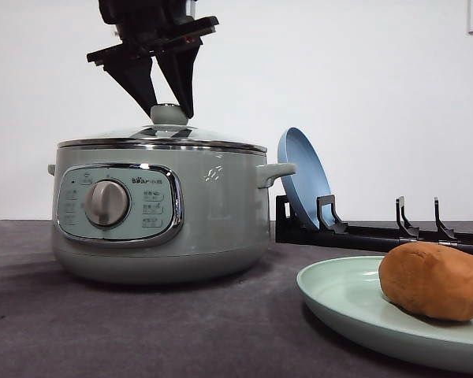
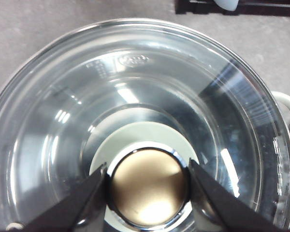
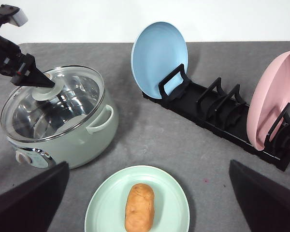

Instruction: Transfer potato from steamer to green plate

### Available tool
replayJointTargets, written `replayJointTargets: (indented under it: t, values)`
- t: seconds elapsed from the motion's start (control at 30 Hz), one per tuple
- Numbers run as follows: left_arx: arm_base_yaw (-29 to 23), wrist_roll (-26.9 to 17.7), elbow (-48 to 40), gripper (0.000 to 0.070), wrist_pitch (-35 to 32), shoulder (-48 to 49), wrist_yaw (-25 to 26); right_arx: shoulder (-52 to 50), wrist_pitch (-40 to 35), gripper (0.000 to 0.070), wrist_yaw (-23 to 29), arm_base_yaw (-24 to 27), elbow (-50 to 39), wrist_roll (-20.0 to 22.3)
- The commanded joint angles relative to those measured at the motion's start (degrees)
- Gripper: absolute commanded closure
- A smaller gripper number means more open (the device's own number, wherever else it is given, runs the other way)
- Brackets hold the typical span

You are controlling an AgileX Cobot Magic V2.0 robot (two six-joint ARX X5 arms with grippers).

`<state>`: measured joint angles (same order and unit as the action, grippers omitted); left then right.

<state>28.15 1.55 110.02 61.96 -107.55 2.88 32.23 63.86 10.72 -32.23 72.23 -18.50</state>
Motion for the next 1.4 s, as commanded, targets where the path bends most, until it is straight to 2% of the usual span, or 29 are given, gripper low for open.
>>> replayJointTargets:
  t: [0.0, 0.23, 0.3, 0.37, 0.43, 0.5, 0.57, 0.87, 1.13, 1.23, 1.37]
  values:
    - [0.5, -0.6, 0.4, 0.0700, 0.6, -1.7, 2.7, 0.2, -0.4, 0.0028, 0.2, -0.3, 0.8, -0.6]
    - [-0.6, -0.9, 0.4, 0.0700, 1.8, -1.7, 2.7, 0.2, -0.4, 0.0027, 0.2, -0.3, 0.8, -0.6]
    - [-0.7, -0.8, 0.4, 0.0670, 2.1, -1.7, 2.7, 0.2, -0.4, 0.0027, 0.3, -0.3, 0.8, -0.6]
    - [-0.7, -0.6, 0.4, 0.0489, 2.0, -1.7, 2.7, 0.2, -0.5, 0.0027, 0.3, -0.3, 0.8, -0.6]
    - [-0.7, -0.1, 0.8, 0.0257, 1.9, -1.6, 2.7, 0.2, -0.6, 0.0028, 0.3, -0.3, 0.8, -0.6]
    - [-0.8, 0.4, 1.6, 0.0060, 2.2, -1.3, 2.7, 0.2, -0.6, 0.0027, 0.2, -0.3, 0.8, -0.6]
    - [-0.8, 0.6, 2.9, 0.0000, 3.0, -0.7, 2.7, 0.2, -0.6, 0.0027, 0.2, -0.3, 0.8, -0.6]
    - [-0.8, 0.0, 4.9, 0.0000, 8.5, 8.3, 2.6, 0.2, -0.2, 0.0027, 0.2, -0.3, 0.8, 0.3]
    - [-0.8, -3.1, 3.1, 0.0000, 9.8, 19.1, 2.0, 0.2, 0.4, 0.0027, -0.2, -0.3, 0.8, 4.5]
    - [-0.8, -4.0, -2.7, 0.0000, 7.1, 25.6, 2.0, 0.2, 0.6, 0.0027, -0.2, -0.3, 0.8, 6.1]
    - [-0.8, -4.5, -17.2, 0.0000, -0.3, 37.2, 2.0, 0.2, 0.5, 0.0027, -3.1, -0.3, 0.8, 7.4]
